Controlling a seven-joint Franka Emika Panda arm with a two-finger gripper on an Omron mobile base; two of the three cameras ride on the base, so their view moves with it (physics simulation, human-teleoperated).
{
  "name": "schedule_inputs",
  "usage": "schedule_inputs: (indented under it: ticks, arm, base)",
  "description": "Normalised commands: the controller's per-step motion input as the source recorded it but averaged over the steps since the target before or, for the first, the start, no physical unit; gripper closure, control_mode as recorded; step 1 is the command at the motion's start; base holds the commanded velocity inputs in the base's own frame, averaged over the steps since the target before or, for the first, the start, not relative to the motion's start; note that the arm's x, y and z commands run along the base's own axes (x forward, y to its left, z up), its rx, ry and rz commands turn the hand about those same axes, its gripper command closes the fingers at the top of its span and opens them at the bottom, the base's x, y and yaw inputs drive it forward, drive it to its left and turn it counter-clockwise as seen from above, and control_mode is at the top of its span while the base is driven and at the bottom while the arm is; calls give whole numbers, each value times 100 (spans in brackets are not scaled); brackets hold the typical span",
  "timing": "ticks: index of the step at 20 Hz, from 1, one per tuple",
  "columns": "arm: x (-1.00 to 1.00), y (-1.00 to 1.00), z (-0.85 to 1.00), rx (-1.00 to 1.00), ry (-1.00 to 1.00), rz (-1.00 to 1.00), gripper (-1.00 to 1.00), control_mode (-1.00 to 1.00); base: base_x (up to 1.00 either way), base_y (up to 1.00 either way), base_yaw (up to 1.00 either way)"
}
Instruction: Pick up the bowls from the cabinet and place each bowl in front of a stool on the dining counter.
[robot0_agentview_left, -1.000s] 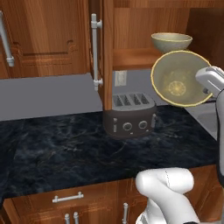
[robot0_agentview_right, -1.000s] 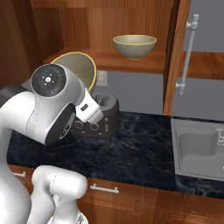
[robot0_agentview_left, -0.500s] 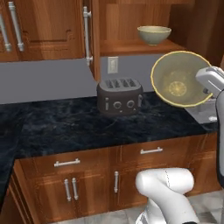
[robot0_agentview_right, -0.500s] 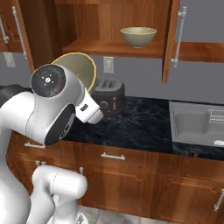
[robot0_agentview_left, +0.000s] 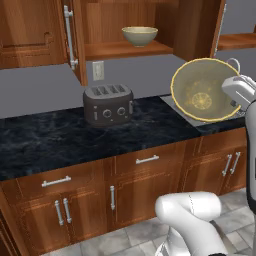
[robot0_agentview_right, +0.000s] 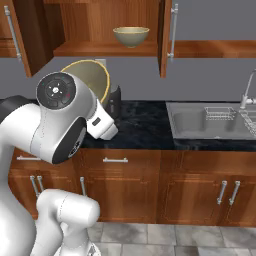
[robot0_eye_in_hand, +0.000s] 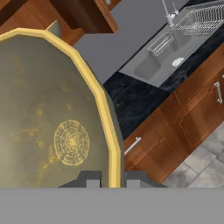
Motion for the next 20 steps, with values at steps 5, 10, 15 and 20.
schedule_inputs:
  ticks: [5, 10, 15, 20]
  arm:
    - [0, 0, 0, 0, 0, 0, 100, 100]
    - [0, 0, 0, 0, 0, 0, 100, 100]
    - [0, 0, 0, 0, 0, 0, 100, 100]
    - [0, 0, 0, 0, 0, 0, 100, 100]
  base:
    - [-29, -28, -50]
    - [-39, -35, -56]
    - [-44, -37, -56]
    - [-54, -45, -52]
